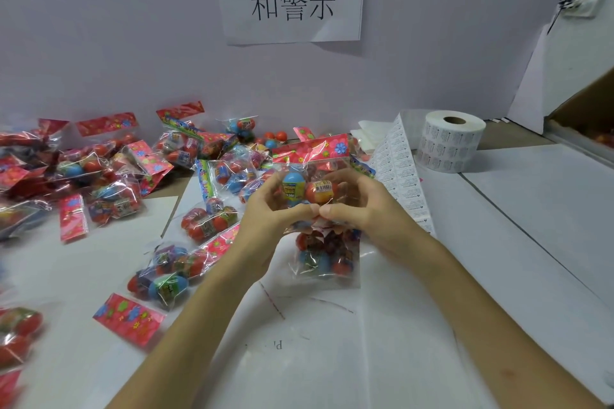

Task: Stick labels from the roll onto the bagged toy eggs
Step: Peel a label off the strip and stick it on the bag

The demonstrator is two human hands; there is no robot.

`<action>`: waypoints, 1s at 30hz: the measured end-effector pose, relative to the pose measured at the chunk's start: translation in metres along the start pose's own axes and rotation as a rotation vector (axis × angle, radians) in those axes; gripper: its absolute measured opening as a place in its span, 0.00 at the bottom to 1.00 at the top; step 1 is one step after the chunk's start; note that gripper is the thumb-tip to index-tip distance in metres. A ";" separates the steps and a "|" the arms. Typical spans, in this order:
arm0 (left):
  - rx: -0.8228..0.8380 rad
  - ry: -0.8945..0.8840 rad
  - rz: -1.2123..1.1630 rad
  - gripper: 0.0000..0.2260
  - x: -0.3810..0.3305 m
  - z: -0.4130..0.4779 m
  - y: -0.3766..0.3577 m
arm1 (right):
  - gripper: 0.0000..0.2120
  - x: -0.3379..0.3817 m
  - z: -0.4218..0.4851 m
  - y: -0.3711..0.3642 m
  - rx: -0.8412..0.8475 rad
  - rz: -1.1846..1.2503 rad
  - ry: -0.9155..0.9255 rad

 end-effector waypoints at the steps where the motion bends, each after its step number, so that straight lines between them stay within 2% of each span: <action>1: 0.003 -0.005 -0.004 0.31 0.000 0.000 -0.001 | 0.19 0.000 0.001 0.001 -0.001 0.008 0.010; 5: 0.007 -0.036 -0.015 0.28 -0.004 -0.004 -0.005 | 0.19 -0.002 0.001 0.004 -0.012 0.037 0.010; 9: -0.076 -0.091 0.052 0.29 -0.009 -0.008 -0.001 | 0.21 -0.005 0.003 0.002 0.005 0.073 -0.011; 14: -0.094 -0.127 0.112 0.22 -0.010 -0.007 -0.002 | 0.21 -0.010 0.004 0.003 0.029 0.072 -0.024; 20: -0.102 -0.153 0.160 0.15 -0.009 -0.006 -0.002 | 0.23 -0.008 0.003 0.011 0.003 -0.141 0.007; 22: -0.104 -0.136 0.126 0.16 -0.010 -0.006 0.000 | 0.20 -0.005 0.002 0.011 0.005 -0.163 0.040; 25: -0.064 -0.108 0.021 0.26 -0.014 -0.007 0.001 | 0.16 0.004 0.001 0.007 0.018 -0.121 0.068; 27: -0.040 -0.093 -0.023 0.31 -0.015 -0.007 0.001 | 0.16 0.005 0.001 0.003 0.018 -0.007 0.029; 30: -0.019 -0.078 -0.039 0.24 -0.013 -0.006 0.001 | 0.18 0.005 0.001 0.004 -0.026 0.112 -0.051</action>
Point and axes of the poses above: each hand's wrist, its own z-axis towards the middle knuckle, its own y-axis out of the back of the hand, x = y × z, the point moved 9 cm from there along z, towards the middle knuckle, and after that the axes turned 12 degrees about y, right-handed, at the moved point
